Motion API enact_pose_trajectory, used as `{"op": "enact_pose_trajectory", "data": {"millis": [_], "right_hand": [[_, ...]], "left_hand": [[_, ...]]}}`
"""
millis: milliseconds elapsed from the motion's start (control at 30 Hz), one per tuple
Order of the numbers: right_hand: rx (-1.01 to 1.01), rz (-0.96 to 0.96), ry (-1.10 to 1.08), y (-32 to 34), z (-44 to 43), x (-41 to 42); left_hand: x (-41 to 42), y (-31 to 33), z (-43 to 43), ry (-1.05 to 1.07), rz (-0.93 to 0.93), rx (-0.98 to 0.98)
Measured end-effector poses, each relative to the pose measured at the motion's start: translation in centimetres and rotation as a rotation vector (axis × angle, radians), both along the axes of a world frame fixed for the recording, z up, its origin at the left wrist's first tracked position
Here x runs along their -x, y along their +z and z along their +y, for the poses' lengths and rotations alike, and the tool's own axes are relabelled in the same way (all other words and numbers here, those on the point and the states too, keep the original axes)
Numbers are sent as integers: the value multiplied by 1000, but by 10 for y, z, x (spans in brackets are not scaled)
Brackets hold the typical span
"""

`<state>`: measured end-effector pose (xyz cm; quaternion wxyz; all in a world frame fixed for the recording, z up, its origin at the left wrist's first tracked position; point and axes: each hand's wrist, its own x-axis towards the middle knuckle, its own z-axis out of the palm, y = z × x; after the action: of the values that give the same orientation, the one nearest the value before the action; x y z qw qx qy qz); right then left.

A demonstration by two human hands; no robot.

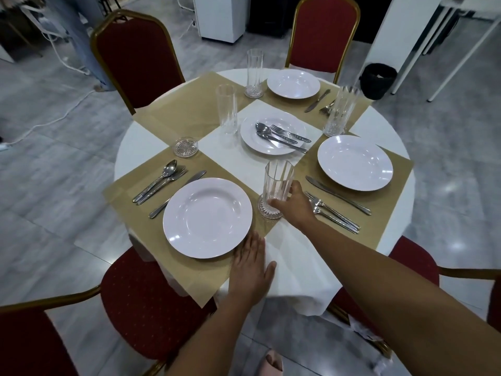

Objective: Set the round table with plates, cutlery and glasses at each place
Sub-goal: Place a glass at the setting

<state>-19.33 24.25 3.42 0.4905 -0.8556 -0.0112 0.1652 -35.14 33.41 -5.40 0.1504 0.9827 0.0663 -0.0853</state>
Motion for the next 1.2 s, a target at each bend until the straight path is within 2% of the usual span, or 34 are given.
{"op": "enact_pose_trajectory", "data": {"millis": [433, 600, 667, 733, 900, 1200], "right_hand": [[5, 19, -19, 0, 2, 13], [150, -30, -54, -7, -14, 45], [272, -103, 19, -8, -23, 64], [432, -146, 181, -6, -31, 78], [719, -70, 445, 1, -38, 110], [802, 64, 613, -9, -21, 196]], "left_hand": [[1, -1, 3, 1, 5, -16], [-3, 4, 8, -99, 59, -30], [-4, 12, 10, -99, 94, -6], [1, 20, 14, -100, 91, 11], [32, 33, 32, -153, 88, -30], [104, 43, 54, -52, 129, 7]]}}
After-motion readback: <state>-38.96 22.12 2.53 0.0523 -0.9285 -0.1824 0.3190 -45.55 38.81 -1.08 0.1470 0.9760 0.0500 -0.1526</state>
